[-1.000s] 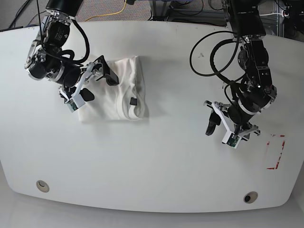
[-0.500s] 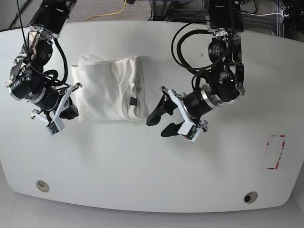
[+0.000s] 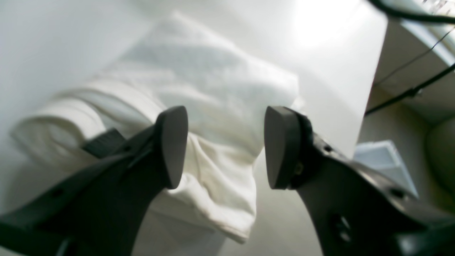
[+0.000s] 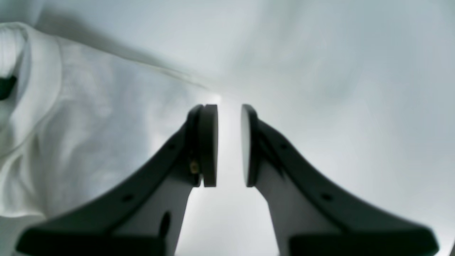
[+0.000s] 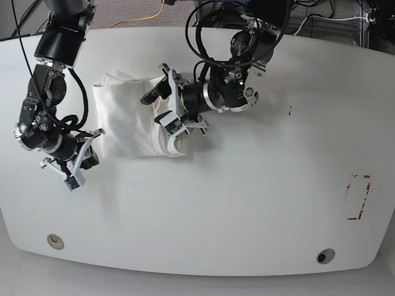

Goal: Layout the t-shirt on the table in an organized manner, then fold the t-shirt properly
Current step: 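Move the left gripper back over the folded shirt and grasp its edge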

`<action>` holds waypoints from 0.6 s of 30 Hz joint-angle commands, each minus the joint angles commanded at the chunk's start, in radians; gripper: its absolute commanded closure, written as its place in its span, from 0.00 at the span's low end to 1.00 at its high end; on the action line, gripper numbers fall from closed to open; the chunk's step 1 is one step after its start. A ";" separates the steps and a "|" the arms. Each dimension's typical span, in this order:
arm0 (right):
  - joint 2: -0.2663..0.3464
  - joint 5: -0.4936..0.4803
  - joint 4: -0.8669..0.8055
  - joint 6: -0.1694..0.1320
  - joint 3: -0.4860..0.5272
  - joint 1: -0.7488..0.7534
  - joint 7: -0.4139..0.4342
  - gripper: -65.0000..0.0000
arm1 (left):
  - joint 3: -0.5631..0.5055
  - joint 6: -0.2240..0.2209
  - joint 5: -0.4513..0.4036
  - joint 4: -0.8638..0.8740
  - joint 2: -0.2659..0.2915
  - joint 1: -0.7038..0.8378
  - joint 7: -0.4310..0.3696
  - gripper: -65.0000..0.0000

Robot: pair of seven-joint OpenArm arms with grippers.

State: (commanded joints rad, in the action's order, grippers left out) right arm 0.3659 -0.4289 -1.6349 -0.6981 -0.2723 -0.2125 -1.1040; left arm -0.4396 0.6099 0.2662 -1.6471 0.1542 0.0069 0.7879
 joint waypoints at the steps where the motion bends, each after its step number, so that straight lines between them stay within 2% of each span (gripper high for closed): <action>1: -0.003 0.009 0.023 0.000 0.021 0.000 0.026 0.83 | -0.009 0.000 -0.017 0.012 -0.015 0.000 -0.012 0.50; 5: -0.031 0.041 0.089 0.000 0.072 0.009 0.103 0.83 | -0.046 0.000 -0.048 0.029 -0.068 0.005 -0.083 0.50; 6: -0.041 0.061 0.114 0.000 0.077 0.014 0.146 0.83 | -0.064 0.000 -0.054 0.032 -0.094 0.006 -0.114 0.50; 9: -0.066 0.110 0.170 0.000 0.078 0.026 0.219 0.83 | -0.081 -0.003 -0.054 0.034 -0.141 0.006 -0.140 0.50; 15: -0.078 0.167 0.272 0.000 0.078 0.060 0.374 0.83 | -0.081 -0.002 -0.054 0.034 -0.206 0.000 -0.140 0.50; 18: -0.077 0.167 0.282 0.000 0.074 0.091 0.402 0.83 | -0.081 -0.002 -0.054 0.034 -0.233 -0.006 -0.141 0.50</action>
State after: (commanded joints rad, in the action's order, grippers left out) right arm 0.2892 -0.2616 -1.3525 -0.6981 -0.1987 -0.1220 -0.7020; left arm -0.5209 0.6084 0.2125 -1.6134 -0.0790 0.0008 0.6467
